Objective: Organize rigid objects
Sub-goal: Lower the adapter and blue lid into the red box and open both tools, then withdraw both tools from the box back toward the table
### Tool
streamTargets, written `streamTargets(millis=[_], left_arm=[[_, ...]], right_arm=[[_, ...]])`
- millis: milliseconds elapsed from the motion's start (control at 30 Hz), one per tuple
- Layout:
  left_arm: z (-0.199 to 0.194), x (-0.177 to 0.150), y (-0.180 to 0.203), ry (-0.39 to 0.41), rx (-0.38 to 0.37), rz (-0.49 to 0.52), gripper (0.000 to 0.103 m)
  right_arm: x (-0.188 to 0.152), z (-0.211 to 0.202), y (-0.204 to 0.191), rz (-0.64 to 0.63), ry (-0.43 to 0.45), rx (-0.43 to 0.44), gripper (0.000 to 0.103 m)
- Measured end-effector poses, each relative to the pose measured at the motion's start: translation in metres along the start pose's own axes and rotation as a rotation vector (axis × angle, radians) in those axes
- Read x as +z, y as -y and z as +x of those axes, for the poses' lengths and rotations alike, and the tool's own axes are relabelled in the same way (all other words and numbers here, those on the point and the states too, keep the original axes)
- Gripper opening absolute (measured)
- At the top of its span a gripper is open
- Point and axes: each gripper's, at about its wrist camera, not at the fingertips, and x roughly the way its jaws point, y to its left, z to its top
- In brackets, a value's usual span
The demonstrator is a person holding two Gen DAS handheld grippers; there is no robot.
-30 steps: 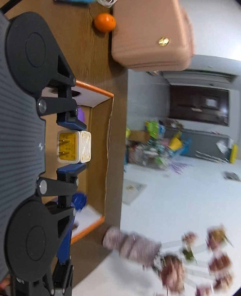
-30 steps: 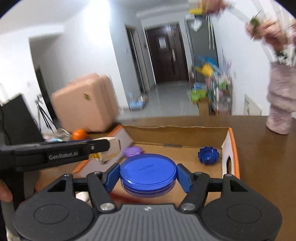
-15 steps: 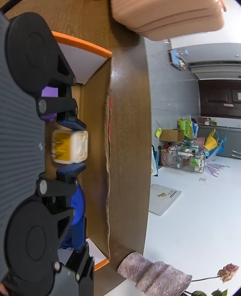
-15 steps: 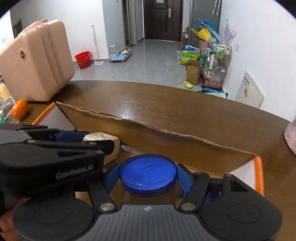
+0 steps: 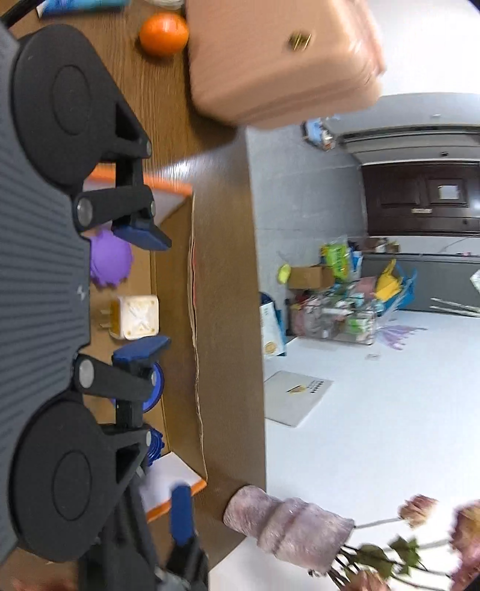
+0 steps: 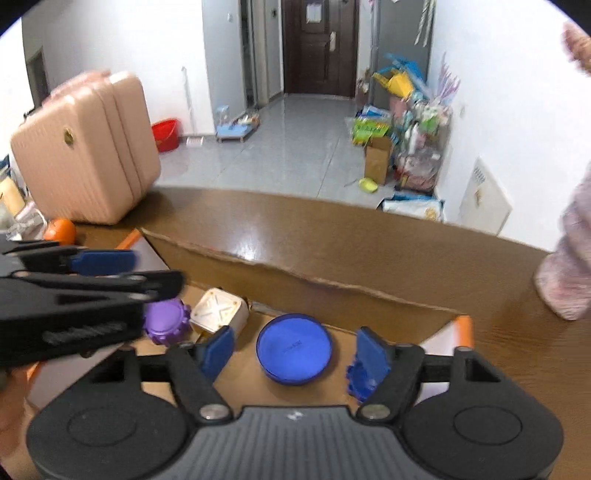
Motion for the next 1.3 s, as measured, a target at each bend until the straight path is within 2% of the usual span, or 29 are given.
streamTargets(millis=[133, 233, 300, 400, 533, 633, 767, 933, 1100, 1200, 1267, 1300], left_arm=[[-0.065, -0.005, -0.010, 0.067, 0.023, 0.006, 0.059], [-0.117, -0.019, -0.015, 0.142, 0.029, 0.007, 0.069], [-0.152, -0.034, -0.015, 0.196, 0.028, 0.014, 0.077], [-0.195, -0.063, -0.014, 0.269, 0.037, 0.020, 0.081], [-0.245, -0.103, -0.015, 0.320, 0.029, 0.025, 0.087], [-0.272, -0.135, -0.010, 0.378, 0.045, 0.033, 0.102], [-0.304, -0.181, -0.004, 0.439, 0.070, 0.060, 0.103], [-0.335, -0.234, -0.011, 0.496, 0.053, 0.031, 0.103], [-0.354, -0.303, -0.022, 0.545, 0.137, -0.004, 0.103], [-0.362, -0.343, -0.024, 0.577, 0.205, 0.028, 0.103], [-0.360, -0.363, -0.023, 0.558, 0.277, 0.008, 0.103], [-0.359, -0.371, -0.023, 0.539, 0.276, 0.000, 0.103]], right_arm=[[-0.004, -0.058, 0.005, 0.027, 0.055, -0.017, 0.076], [-0.016, -0.108, 0.001, 0.024, 0.116, -0.034, 0.080], [-0.029, -0.144, -0.004, 0.009, 0.167, -0.050, 0.082], [-0.053, -0.193, -0.013, -0.005, 0.240, -0.077, 0.085], [-0.091, -0.245, -0.028, -0.001, 0.354, -0.096, 0.089], [-0.125, -0.278, -0.039, 0.014, 0.429, -0.097, 0.090], [-0.175, -0.303, -0.053, 0.027, 0.507, -0.118, 0.092], [-0.240, -0.325, -0.070, 0.025, 0.597, -0.165, 0.100], [-0.310, -0.340, -0.081, 0.065, 0.680, -0.211, 0.103], [-0.349, -0.339, -0.090, 0.036, 0.703, -0.229, 0.103], [-0.372, -0.338, -0.098, 0.020, 0.702, -0.217, 0.103], [-0.381, -0.336, -0.101, 0.027, 0.688, -0.209, 0.103]])
